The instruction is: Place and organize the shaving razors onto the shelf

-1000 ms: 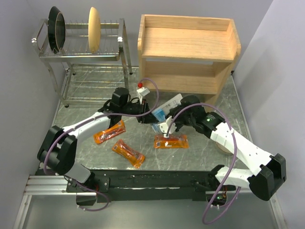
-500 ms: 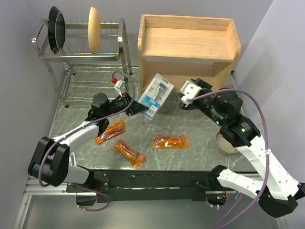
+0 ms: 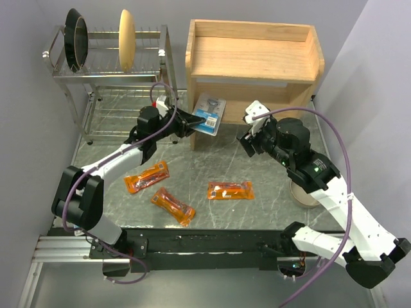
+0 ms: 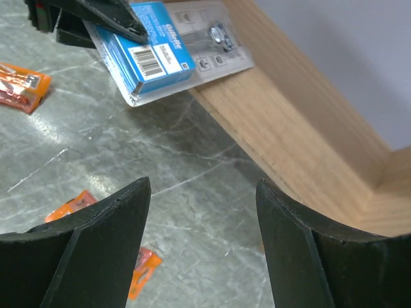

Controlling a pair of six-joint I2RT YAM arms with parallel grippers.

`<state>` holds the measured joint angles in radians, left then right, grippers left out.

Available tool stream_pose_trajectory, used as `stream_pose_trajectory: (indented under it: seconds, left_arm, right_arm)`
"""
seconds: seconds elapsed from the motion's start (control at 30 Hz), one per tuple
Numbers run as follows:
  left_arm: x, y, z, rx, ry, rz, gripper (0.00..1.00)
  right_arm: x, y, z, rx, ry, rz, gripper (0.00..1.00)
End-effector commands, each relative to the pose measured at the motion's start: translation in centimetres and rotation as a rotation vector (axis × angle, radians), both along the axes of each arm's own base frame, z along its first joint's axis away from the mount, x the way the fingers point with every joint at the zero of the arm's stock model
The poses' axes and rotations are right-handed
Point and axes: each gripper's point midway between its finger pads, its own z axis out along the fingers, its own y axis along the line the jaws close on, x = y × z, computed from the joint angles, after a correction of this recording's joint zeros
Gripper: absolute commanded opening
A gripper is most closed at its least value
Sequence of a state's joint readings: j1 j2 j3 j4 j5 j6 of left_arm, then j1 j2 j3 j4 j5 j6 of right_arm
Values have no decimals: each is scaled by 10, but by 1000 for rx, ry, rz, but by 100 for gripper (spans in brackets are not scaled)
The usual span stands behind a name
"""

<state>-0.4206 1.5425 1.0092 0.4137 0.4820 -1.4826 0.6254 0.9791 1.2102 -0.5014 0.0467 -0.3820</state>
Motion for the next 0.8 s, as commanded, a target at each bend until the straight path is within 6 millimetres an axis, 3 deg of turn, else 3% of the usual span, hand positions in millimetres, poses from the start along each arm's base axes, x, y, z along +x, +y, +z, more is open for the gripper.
stream_pose_trajectory:
  seconds: [0.0,0.2,0.3,0.37,0.43,0.47,0.63,0.77]
  left_arm:
    - [17,10,-42,-10,379,167,1]
    - [25,-7,-46,-12,442,168,7]
    - [28,-15,-44,-7,444,161,14]
    - [26,-19,-48,7,452,160,33]
    - [22,-22,-54,16,469,154,42]
    - [19,-22,-59,22,482,154,53]
    - [16,-23,-69,35,507,154,59]
    - [18,-25,-65,33,476,147,60]
  right_arm:
    - [3,-7,-5,30,10,-60,74]
    - [-8,34,-17,115,78,136,71]
    - [-1,50,-20,175,98,158,64]
    - [7,61,-25,201,127,164,50]
    - [23,71,-28,219,152,133,32]
    - [29,74,-32,218,168,124,28]
    - [58,103,-52,201,293,116,1]
    - [63,113,-59,197,307,136,0]
